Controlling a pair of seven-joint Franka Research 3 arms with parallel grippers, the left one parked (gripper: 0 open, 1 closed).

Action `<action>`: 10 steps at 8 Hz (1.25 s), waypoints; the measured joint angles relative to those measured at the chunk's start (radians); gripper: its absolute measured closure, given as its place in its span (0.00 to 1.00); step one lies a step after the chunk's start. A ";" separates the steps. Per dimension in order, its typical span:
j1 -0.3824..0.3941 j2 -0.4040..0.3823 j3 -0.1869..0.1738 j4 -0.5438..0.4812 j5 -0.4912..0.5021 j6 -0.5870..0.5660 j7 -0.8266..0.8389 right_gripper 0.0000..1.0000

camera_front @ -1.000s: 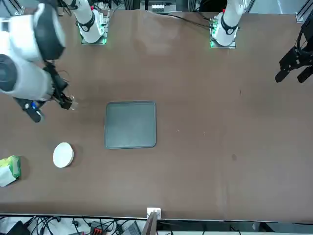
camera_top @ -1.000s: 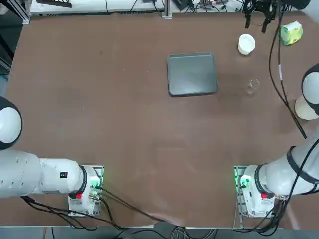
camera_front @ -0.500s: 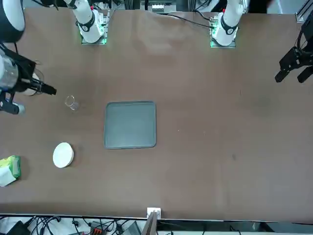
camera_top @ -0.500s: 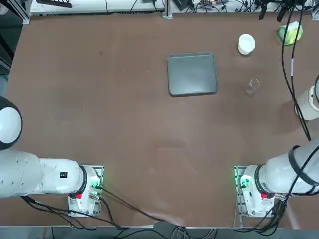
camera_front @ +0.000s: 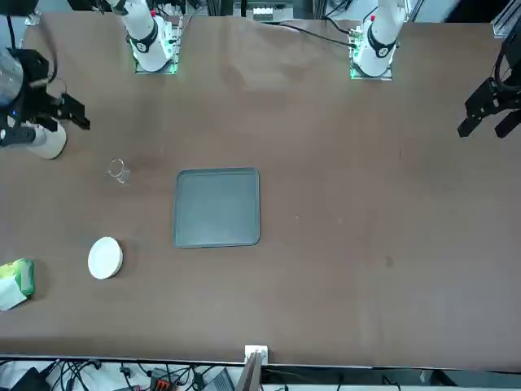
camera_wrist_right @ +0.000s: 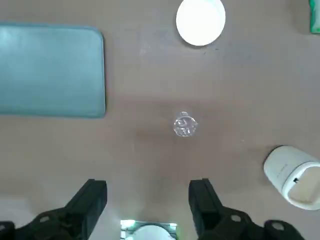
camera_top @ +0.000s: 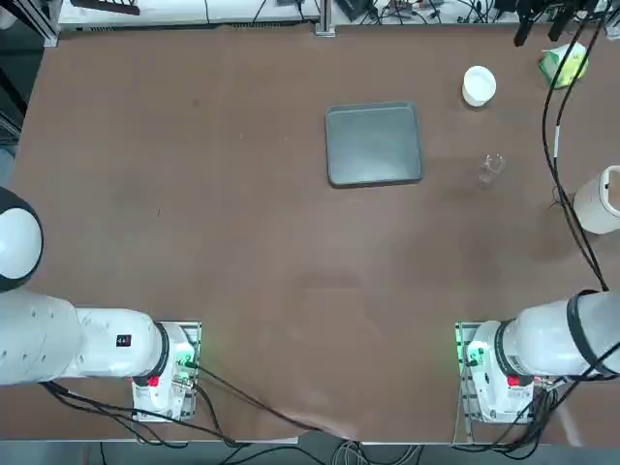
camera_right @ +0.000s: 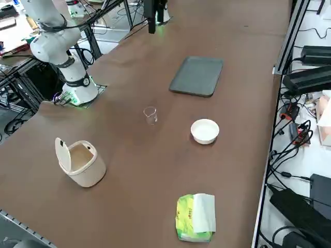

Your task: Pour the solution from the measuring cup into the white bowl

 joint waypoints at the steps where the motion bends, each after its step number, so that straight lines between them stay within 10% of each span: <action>1: 0.016 -0.024 -0.043 -0.021 0.013 0.000 -0.050 0.00; 3: 0.056 -0.045 -0.123 -0.027 0.054 0.001 -0.075 0.00; 10: 0.125 -0.041 -0.109 -0.012 -0.046 0.091 0.005 0.00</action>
